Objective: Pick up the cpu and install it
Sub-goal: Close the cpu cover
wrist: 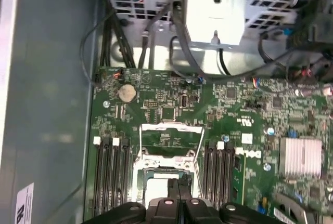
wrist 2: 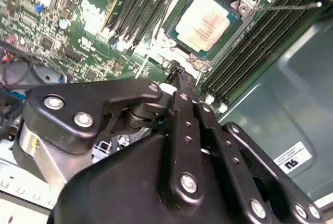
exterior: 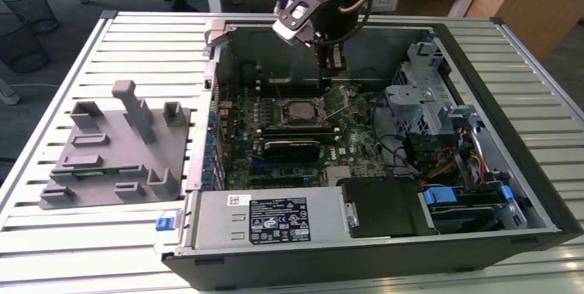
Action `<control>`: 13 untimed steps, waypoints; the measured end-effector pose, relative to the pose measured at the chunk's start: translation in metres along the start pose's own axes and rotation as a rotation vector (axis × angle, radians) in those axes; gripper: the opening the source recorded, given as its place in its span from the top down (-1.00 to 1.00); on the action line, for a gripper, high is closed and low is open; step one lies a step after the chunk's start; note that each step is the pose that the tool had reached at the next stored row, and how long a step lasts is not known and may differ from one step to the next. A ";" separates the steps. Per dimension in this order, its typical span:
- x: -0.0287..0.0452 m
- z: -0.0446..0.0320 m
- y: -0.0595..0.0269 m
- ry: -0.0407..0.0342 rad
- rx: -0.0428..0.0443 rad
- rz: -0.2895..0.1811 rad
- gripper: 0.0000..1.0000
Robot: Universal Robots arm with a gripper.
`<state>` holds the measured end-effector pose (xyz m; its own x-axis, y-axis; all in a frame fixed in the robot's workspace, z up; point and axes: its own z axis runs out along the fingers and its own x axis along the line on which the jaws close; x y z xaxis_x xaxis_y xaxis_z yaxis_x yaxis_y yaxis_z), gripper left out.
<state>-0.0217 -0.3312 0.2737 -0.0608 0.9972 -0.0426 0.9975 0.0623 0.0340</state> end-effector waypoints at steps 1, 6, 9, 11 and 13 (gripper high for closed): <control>0.0000 0.0004 0.0005 0.0006 -0.0006 -0.009 0.79; 0.0005 0.0027 0.0072 0.0006 -0.0003 -0.014 0.79; 0.0014 0.0045 0.0130 0.0006 0.0002 -0.014 0.79; 0.0020 0.0060 0.0165 0.0005 0.0002 -0.014 0.79; 0.0027 0.0073 0.0200 0.0002 0.0004 -0.014 0.79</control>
<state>-0.0017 -0.3275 0.2669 -0.0747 0.9963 -0.0429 0.9965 0.0762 0.0330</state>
